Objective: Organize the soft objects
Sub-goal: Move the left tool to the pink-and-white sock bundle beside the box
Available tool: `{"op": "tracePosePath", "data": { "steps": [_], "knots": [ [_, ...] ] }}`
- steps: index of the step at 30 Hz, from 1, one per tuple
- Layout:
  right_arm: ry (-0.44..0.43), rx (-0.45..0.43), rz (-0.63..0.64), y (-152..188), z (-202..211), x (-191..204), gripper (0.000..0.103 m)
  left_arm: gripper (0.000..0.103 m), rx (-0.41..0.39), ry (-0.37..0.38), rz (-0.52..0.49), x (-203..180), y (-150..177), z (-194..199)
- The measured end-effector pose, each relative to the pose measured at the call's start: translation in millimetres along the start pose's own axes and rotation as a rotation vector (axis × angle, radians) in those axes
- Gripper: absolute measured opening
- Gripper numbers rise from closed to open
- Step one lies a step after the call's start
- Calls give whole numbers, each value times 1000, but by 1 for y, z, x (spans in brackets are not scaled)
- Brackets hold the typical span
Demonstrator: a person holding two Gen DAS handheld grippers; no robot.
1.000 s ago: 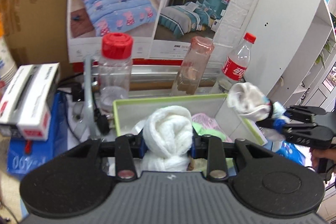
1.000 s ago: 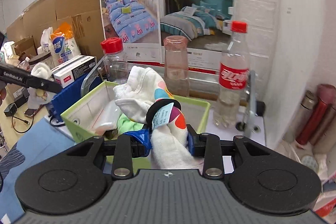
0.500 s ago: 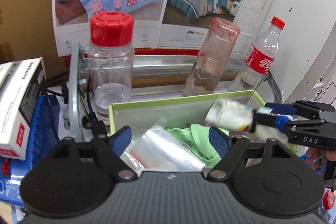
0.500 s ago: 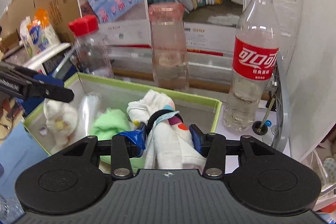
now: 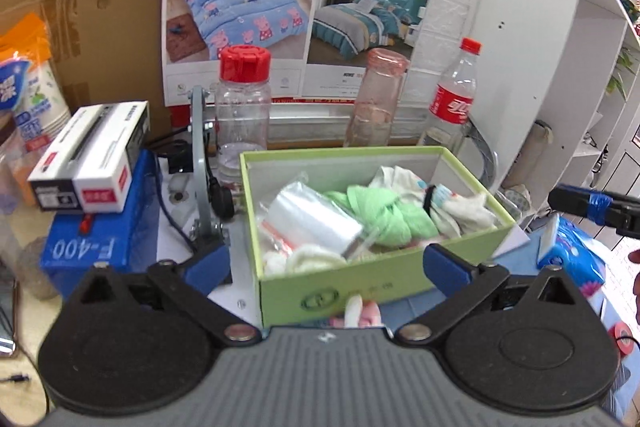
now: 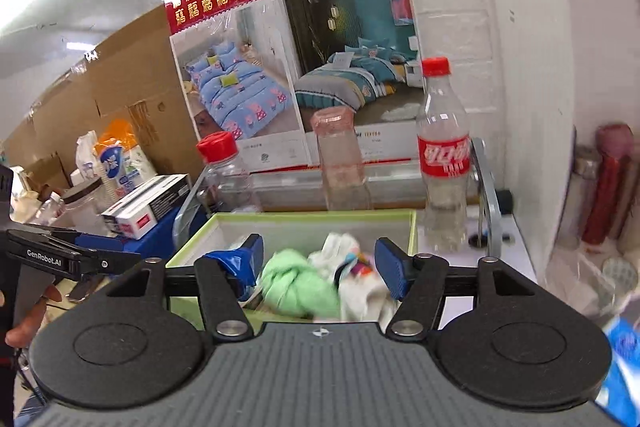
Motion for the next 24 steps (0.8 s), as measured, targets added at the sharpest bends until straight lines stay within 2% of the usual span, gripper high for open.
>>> {"op": "tracePosePath", "data": {
  "steps": [7, 12, 14, 16, 20, 24],
  "knots": [
    [13, -10, -51, 48, 67, 17, 52, 103, 18, -29, -19, -15, 49, 49],
    [-10, 7, -73, 76, 92, 29, 54, 103, 92, -73, -11, -4, 86, 61],
    [3, 1, -99, 86, 101, 29, 55, 102, 120, -97, -9, 4, 88, 57],
    [31, -42, -123, 94, 113, 29, 55, 102, 141, -107, -1, 8, 84, 51],
    [143, -143, -153, 105, 143, 21, 56, 102, 162, -130, -34, 5, 71, 32],
    [247, -108, -132, 116, 150, 2, 57, 102, 200, -130, -92, -9, 64, 2]
  ]
}}
Point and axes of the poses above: each gripper's, at about its wrist camera, not at the fingertips, and z roughly against the way its jaws point, x to its left, y to its underside, the point moved 6 cm from there along -z, roughly the way its jaws point, and after that the axes turned 14 degrees about -x, right-handed, at the moved point
